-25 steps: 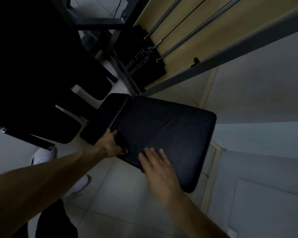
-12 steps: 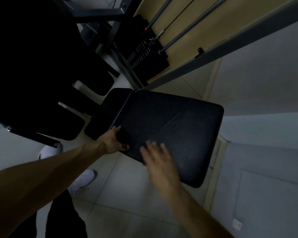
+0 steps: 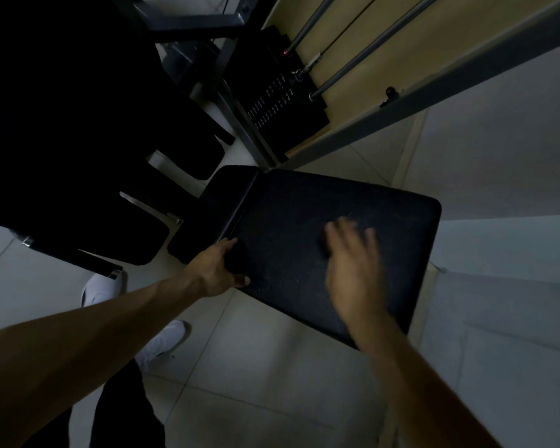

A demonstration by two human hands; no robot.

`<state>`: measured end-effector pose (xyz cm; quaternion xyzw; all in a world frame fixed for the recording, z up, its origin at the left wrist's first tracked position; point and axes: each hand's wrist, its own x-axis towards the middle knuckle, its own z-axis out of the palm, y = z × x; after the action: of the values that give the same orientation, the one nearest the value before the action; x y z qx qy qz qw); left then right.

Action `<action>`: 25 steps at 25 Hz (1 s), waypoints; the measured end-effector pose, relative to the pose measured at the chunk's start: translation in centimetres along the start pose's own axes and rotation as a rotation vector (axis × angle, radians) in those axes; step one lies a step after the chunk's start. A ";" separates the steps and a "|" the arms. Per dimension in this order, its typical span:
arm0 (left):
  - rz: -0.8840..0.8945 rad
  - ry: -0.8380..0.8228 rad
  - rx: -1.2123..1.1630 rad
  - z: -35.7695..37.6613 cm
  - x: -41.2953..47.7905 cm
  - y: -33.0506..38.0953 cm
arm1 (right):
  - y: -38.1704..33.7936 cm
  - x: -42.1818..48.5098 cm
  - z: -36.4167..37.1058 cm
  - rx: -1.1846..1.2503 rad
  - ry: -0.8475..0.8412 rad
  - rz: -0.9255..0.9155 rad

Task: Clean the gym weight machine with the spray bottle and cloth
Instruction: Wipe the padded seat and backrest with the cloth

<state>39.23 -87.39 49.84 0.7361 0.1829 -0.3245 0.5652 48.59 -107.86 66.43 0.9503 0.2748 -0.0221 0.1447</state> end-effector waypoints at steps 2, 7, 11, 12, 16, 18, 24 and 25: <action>0.025 0.015 0.059 -0.2 0.1 -0.1 | -4.3 -3.9 2.8 0.021 -0.061 -0.235; 0.028 -0.074 0.125 -0.7 0.5 -0.1 | -3.3 -3.9 2.5 0.054 -0.063 -0.427; 0.040 -0.076 0.104 -0.7 0.5 -0.5 | 2.6 2.7 -0.7 0.015 0.021 0.041; 0.044 -0.070 0.111 -0.8 0.6 -0.5 | 2.2 3.0 -0.7 0.037 0.008 0.092; 0.019 -0.068 0.161 -0.5 0.9 -0.9 | -6.1 -4.0 3.4 0.044 -0.082 -0.198; 0.002 -0.093 0.194 -0.5 1.1 -1.5 | -8.5 -7.2 5.0 0.139 -0.114 -0.347; 0.075 -0.063 0.227 -1.1 1.4 -3.6 | -3.4 -0.2 2.8 0.045 -0.087 -0.084; 0.087 -0.043 0.255 -1.1 1.3 -3.8 | -3.6 0.4 2.7 0.055 -0.082 0.020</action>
<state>38.04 -85.30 46.37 0.8021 0.0960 -0.3360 0.4843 47.10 -105.55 62.87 0.9548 0.2586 -0.0671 0.1301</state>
